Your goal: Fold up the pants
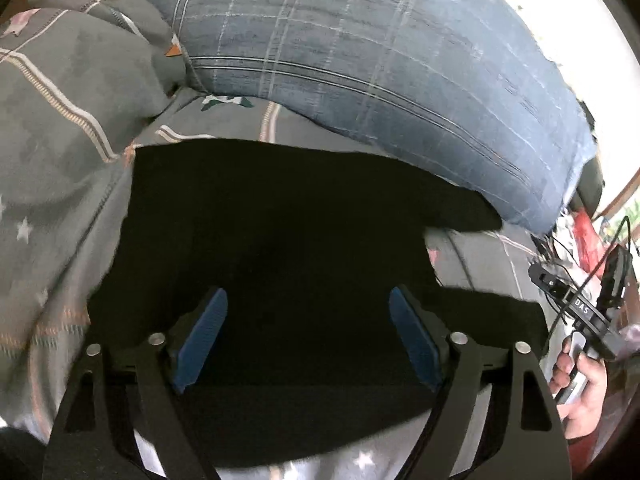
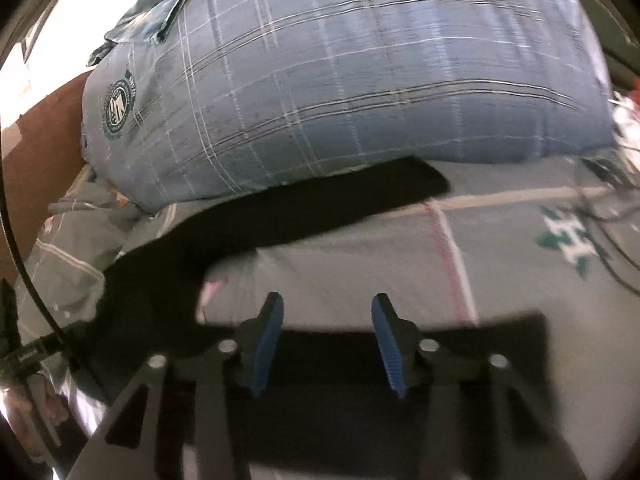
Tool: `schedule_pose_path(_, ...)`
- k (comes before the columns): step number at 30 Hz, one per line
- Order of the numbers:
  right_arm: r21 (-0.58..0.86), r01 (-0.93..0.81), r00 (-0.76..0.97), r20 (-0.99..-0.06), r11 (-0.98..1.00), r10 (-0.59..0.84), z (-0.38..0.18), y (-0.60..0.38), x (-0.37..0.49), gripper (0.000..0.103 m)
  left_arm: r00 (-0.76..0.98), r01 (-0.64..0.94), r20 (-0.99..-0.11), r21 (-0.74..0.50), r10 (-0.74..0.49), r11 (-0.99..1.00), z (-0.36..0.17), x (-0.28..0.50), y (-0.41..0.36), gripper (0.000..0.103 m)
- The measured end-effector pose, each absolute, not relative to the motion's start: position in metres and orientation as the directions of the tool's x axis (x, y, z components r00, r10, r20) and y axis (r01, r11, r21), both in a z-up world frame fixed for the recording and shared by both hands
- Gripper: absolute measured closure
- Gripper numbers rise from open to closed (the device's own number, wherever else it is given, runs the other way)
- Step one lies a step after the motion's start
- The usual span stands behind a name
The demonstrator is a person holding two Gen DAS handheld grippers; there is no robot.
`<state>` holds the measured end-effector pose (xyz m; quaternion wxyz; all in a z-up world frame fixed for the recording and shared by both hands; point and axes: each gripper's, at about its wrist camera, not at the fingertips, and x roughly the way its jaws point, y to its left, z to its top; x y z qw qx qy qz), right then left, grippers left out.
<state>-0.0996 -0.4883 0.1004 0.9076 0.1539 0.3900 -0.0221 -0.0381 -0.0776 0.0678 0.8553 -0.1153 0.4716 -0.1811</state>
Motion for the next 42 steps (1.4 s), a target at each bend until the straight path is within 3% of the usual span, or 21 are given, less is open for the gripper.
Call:
schedule_pose_path(2, 0.292, 0.132, 0.682, -0.720, 0.947, 0.127, 0.096, -0.486, -0.080, 0.040, 0.485, 0.200, -0.774, -0.356, -0.407, 0.913, 0.066, -0.024, -0.076, 0.018)
schedule_pose_path(10, 0.342, 0.179, 0.662, -0.736, 0.923, 0.144, 0.080, -0.500, -0.020, 0.040, 0.500, 0.139, -0.791, -0.329, -0.353, 0.934, 0.064, 0.028, -0.052, 0.018)
schedule_pose_path(15, 0.267, -0.062, 0.669, -0.704, 0.962, 0.239, 0.095, -0.480, 0.023, 0.032, 0.438, 0.267, -0.805, -0.308, -0.400, 0.913, 0.060, 0.065, -0.061, 0.018)
schedule_pose_path(21, 0.180, -0.325, 0.598, -0.722, 0.929, 0.349, 0.090, -0.439, 0.080, 0.032, 0.367, 0.441, -0.849, -0.202, -0.381, 0.875, 0.049, 0.101, -0.084, 0.018)
schedule_pose_path(29, 0.042, -0.563, 0.456, -0.817, 0.826, 0.353, 0.058, -0.394, 0.129, 0.032, 0.281, 0.617, -0.900, -0.095, -0.332, 0.781, 0.022, 0.141, -0.107, 0.018)
schedule_pose_path(33, 0.011, -0.614, 0.399, -0.859, 0.789, 0.322, 0.040, -0.387, 0.141, 0.032, 0.262, 0.669, -0.889, -0.114, -0.376, 0.735, 0.014, 0.151, -0.116, 0.017)
schedule_pose_path(36, 0.051, -0.602, 0.379, -0.860, 0.797, 0.341, 0.036, -0.392, 0.140, 0.041, 0.258, 0.686, -0.875, -0.132, -0.410, 0.715, 0.010, 0.152, -0.121, 0.017)
schedule_pose_path(37, 0.072, -0.607, 0.367, -0.858, 0.792, 0.359, 0.037, -0.391, 0.138, 0.067, 0.261, 0.692, -0.874, -0.128, -0.411, 0.711, 0.010, 0.151, -0.122, 0.018)
schedule_pose_path(38, 0.070, -0.613, 0.376, -0.850, 0.787, 0.369, 0.040, -0.388, 0.134, 0.097, 0.262, 0.692, -0.872, -0.130, -0.414, 0.710, 0.010, 0.150, -0.124, 0.019)
schedule_pose_path(39, 0.017, -0.612, 0.413, -0.846, 0.791, 0.338, 0.043, -0.385, 0.126, 0.098, 0.258, 0.694, -0.867, -0.142, -0.427, 0.706, 0.011, 0.150, -0.124, 0.034)
schedule_pose_path(40, -0.030, -0.611, 0.437, -0.846, 0.791, 0.306, 0.044, -0.381, 0.118, 0.098, 0.253, 0.703, -0.858, -0.153, -0.446, 0.695, 0.015, 0.147, -0.124, 0.066)
schedule_pose_path(41, -0.056, -0.607, 0.454, -0.843, 0.792, 0.289, 0.046, -0.379, 0.114, 0.099, 0.249, 0.709, -0.855, -0.159, -0.455, 0.687, 0.019, 0.143, -0.125, 0.084)
schedule_pose_path(42, -0.085, -0.598, 0.480, -0.834, 0.797, 0.271, 0.051, -0.378, 0.105, 0.099, 0.262, 0.706, -0.858, -0.142, -0.442, 0.694, 0.023, 0.140, -0.126, 0.095)
